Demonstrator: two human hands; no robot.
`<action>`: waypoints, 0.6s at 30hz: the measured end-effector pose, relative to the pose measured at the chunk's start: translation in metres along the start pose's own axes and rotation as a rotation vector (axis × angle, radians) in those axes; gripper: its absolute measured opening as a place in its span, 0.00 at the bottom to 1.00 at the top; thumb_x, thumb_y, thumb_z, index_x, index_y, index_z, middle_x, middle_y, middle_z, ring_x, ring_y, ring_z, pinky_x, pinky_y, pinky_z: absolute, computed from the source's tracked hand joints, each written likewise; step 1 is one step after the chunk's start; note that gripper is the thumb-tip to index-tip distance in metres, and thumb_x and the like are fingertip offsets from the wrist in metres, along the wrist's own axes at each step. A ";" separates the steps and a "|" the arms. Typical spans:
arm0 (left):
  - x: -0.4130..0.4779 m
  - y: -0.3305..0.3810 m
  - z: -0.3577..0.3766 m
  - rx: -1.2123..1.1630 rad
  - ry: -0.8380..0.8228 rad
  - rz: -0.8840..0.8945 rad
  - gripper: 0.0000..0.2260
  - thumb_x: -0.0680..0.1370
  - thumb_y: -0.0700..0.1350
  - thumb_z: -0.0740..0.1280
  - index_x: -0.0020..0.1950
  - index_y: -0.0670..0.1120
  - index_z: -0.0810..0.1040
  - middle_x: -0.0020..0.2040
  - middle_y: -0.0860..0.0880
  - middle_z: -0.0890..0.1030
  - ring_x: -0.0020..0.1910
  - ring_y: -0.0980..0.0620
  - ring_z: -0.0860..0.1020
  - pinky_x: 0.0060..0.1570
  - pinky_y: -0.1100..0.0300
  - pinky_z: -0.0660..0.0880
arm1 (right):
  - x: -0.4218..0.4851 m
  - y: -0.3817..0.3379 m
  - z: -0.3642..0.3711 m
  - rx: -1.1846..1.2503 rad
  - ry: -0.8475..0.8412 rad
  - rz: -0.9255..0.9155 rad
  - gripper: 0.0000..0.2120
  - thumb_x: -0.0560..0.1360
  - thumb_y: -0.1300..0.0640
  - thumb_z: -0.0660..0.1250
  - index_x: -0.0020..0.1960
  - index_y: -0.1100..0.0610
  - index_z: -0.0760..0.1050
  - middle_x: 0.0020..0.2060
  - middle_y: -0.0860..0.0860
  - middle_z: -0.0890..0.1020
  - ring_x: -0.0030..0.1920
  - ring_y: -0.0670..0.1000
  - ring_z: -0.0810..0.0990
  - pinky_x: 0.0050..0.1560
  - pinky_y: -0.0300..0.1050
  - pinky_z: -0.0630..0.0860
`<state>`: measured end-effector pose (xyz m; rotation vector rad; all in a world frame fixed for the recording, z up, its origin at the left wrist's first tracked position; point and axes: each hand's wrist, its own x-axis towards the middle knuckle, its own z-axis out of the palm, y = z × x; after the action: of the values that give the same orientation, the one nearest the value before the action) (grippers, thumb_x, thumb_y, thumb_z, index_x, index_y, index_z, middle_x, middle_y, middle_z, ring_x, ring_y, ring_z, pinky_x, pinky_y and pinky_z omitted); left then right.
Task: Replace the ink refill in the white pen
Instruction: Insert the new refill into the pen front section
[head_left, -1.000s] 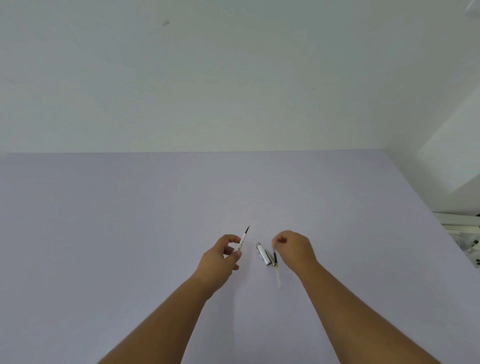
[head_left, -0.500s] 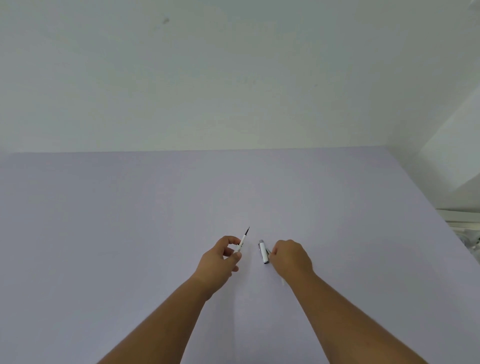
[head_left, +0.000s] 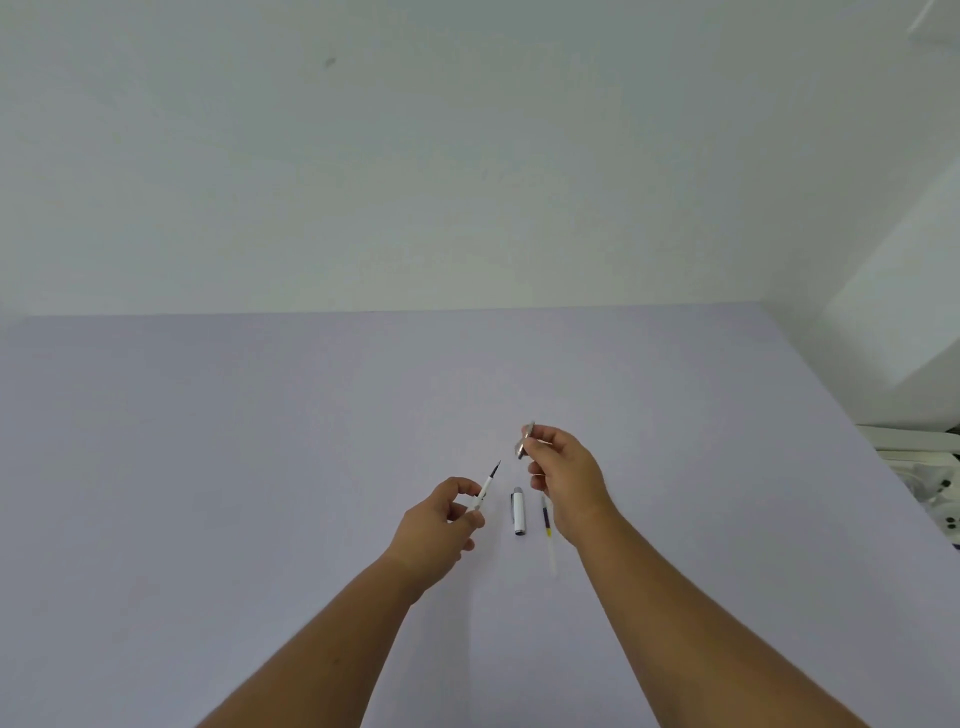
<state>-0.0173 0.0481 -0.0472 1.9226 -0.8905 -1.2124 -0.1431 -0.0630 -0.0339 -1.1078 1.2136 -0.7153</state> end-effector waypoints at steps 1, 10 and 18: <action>0.000 0.001 0.000 0.005 0.000 -0.002 0.07 0.79 0.47 0.63 0.55 0.57 0.73 0.49 0.49 0.81 0.42 0.52 0.81 0.40 0.64 0.77 | -0.001 -0.004 0.001 0.035 -0.014 -0.003 0.04 0.75 0.57 0.66 0.46 0.49 0.79 0.39 0.48 0.83 0.36 0.47 0.75 0.38 0.41 0.74; -0.002 0.005 0.004 0.006 0.016 0.015 0.07 0.79 0.46 0.62 0.54 0.58 0.73 0.47 0.50 0.81 0.39 0.54 0.81 0.38 0.65 0.76 | -0.011 -0.007 0.003 -0.046 -0.092 -0.049 0.03 0.74 0.58 0.69 0.46 0.52 0.78 0.42 0.49 0.84 0.36 0.44 0.76 0.40 0.40 0.73; -0.004 0.007 0.003 -0.007 0.021 0.023 0.07 0.79 0.46 0.63 0.54 0.57 0.73 0.47 0.49 0.81 0.40 0.53 0.81 0.38 0.65 0.76 | -0.010 -0.007 0.001 -0.060 -0.062 -0.096 0.03 0.73 0.58 0.69 0.45 0.52 0.78 0.41 0.49 0.84 0.32 0.40 0.77 0.40 0.37 0.71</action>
<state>-0.0224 0.0468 -0.0408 1.9113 -0.8931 -1.1785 -0.1441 -0.0565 -0.0238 -1.2358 1.1414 -0.7163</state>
